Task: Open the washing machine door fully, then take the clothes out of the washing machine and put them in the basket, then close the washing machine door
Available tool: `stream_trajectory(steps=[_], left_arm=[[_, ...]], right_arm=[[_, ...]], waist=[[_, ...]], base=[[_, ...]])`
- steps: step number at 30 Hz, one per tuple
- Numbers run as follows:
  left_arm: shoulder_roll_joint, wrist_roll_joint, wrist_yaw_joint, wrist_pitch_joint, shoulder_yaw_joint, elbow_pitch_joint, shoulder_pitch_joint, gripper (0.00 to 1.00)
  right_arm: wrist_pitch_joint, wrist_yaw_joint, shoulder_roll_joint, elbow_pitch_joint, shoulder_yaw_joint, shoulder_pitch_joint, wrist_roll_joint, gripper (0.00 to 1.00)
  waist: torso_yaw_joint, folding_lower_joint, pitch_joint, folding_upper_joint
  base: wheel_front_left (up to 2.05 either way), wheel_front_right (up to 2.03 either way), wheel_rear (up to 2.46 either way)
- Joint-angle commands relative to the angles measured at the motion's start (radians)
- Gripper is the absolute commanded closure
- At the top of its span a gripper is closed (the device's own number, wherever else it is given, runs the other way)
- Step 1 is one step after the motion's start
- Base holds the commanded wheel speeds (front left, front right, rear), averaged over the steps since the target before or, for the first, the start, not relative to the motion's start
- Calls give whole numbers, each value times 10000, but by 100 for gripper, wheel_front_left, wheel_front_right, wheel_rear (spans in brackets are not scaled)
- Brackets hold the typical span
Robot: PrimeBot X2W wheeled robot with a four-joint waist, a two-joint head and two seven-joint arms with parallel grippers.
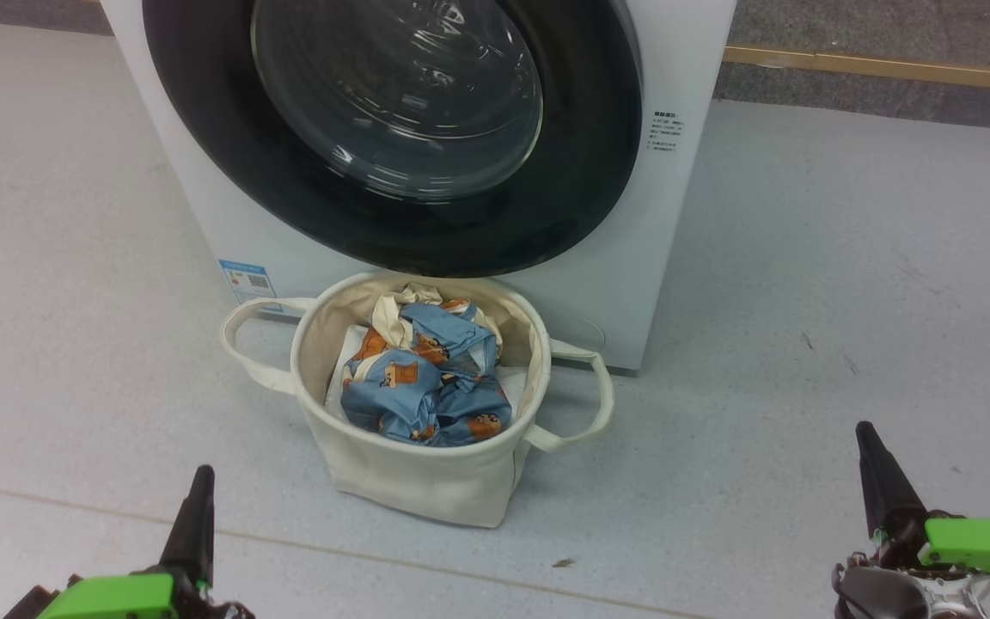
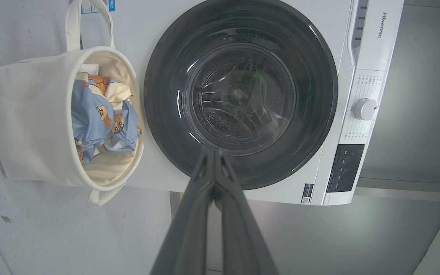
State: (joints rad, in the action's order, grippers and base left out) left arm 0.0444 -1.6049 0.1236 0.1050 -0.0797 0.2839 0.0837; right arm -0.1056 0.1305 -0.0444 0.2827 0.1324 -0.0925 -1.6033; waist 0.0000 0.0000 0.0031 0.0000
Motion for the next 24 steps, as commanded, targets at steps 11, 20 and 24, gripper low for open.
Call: stream_trajectory(steps=[11,20,24], left_arm=[[58,-39,71,82,-340,-388,244,100],[58,-39,71,82,-340,-388,244,100],[58,-39,71,81,-340,-388,244,100]], right_arm=[[-74,2,-58,-380,-189,-154,-56,100],[-74,2,-58,-380,-189,-154,-56,100],[-74,2,-58,-380,-189,-154,-56,100]], waist=[[0,0,0,0],[0,0,0,0],[0,0,0,0]], base=[[0,0,0],[0,0,0],[0,0,0]])
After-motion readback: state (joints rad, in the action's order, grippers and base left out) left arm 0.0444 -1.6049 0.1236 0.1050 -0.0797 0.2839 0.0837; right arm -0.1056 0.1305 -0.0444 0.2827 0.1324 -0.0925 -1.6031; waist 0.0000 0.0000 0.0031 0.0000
